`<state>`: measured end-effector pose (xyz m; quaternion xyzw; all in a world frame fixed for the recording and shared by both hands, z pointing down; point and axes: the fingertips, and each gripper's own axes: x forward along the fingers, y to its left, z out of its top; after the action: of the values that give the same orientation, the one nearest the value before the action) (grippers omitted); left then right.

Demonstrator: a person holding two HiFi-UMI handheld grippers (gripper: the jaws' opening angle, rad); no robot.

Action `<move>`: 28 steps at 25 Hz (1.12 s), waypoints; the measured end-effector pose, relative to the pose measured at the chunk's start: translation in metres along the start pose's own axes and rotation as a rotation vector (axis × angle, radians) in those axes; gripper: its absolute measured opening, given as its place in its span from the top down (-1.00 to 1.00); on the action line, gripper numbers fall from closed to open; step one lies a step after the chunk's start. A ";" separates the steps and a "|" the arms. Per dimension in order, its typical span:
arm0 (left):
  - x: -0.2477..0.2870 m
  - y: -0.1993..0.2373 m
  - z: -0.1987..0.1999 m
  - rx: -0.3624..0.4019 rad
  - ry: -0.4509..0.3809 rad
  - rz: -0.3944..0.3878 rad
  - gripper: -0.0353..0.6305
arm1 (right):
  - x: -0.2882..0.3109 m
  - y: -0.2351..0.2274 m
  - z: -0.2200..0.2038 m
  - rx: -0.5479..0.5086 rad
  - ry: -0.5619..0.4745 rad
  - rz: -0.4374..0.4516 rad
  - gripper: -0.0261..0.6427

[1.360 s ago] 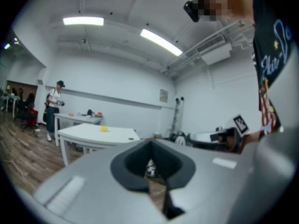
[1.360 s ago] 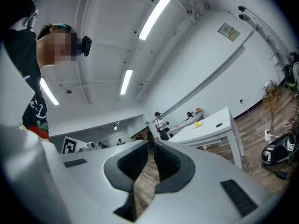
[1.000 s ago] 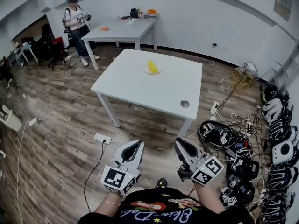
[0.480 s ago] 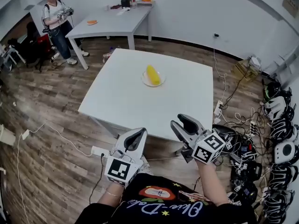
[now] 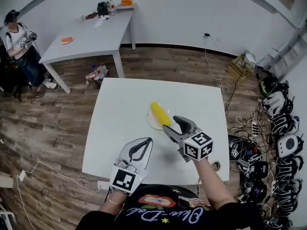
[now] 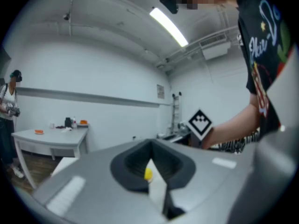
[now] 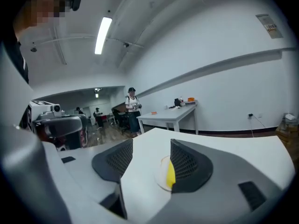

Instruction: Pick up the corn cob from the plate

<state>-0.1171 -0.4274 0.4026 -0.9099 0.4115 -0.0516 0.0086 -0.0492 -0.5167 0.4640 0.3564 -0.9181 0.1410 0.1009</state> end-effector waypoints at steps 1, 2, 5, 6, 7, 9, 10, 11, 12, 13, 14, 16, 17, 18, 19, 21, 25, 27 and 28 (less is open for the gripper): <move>0.005 0.012 -0.002 -0.017 0.002 -0.004 0.90 | 0.016 -0.010 -0.003 0.001 0.035 -0.020 0.23; 0.010 0.023 -0.004 -0.041 0.003 -0.005 0.90 | 0.032 -0.020 -0.008 -0.001 0.075 -0.038 0.21; 0.017 0.047 -0.013 -0.116 0.004 -0.017 0.90 | 0.074 -0.038 -0.031 -0.067 0.243 -0.036 0.19; 0.016 0.055 -0.017 -0.140 0.008 -0.018 0.90 | 0.087 -0.042 -0.041 -0.108 0.310 -0.029 0.19; 0.015 0.064 -0.021 -0.159 0.015 -0.011 0.90 | 0.098 -0.047 -0.053 -0.144 0.377 -0.027 0.19; 0.011 0.080 -0.028 -0.188 0.025 0.009 0.90 | 0.115 -0.056 -0.072 -0.177 0.493 -0.026 0.17; 0.010 0.084 -0.032 -0.201 0.025 0.015 0.90 | 0.119 -0.061 -0.080 -0.177 0.538 -0.029 0.17; 0.008 0.088 -0.036 -0.215 0.025 0.019 0.90 | 0.123 -0.066 -0.088 -0.174 0.577 -0.036 0.16; 0.007 0.092 -0.039 -0.228 0.024 0.024 0.90 | 0.126 -0.071 -0.093 -0.174 0.610 -0.045 0.16; 0.007 0.097 -0.041 -0.241 0.022 0.029 0.90 | 0.130 -0.074 -0.097 -0.175 0.635 -0.051 0.15; 0.006 0.102 -0.044 -0.252 0.020 0.035 0.90 | 0.135 -0.077 -0.099 -0.175 0.654 -0.054 0.12; 0.004 0.106 -0.050 -0.270 0.018 0.042 0.90 | 0.141 -0.078 -0.105 -0.167 0.688 -0.062 0.12; 0.003 0.107 -0.053 -0.277 0.022 0.043 0.90 | 0.143 -0.079 -0.109 -0.156 0.699 -0.070 0.12; 0.001 0.108 -0.056 -0.283 0.027 0.047 0.90 | 0.144 -0.080 -0.112 -0.138 0.700 -0.083 0.12; 0.000 0.110 -0.059 -0.286 0.030 0.054 0.90 | 0.147 -0.081 -0.114 -0.115 0.690 -0.099 0.11; -0.004 0.115 -0.061 -0.287 0.033 0.077 0.90 | 0.151 -0.085 -0.113 -0.078 0.664 -0.132 0.11; -0.014 0.116 -0.063 -0.285 0.033 0.104 0.90 | 0.147 -0.087 -0.112 -0.035 0.633 -0.171 0.11; -0.021 0.113 -0.063 -0.274 0.038 0.111 0.90 | 0.142 -0.088 -0.112 -0.019 0.608 -0.198 0.11; -0.023 0.112 -0.064 -0.270 0.041 0.112 0.90 | 0.138 -0.089 -0.110 -0.018 0.589 -0.217 0.11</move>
<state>-0.2229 -0.4825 0.4573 -0.8771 0.4649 -0.0137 -0.1196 -0.0797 -0.6295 0.6234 0.3951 -0.8072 0.2183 0.3803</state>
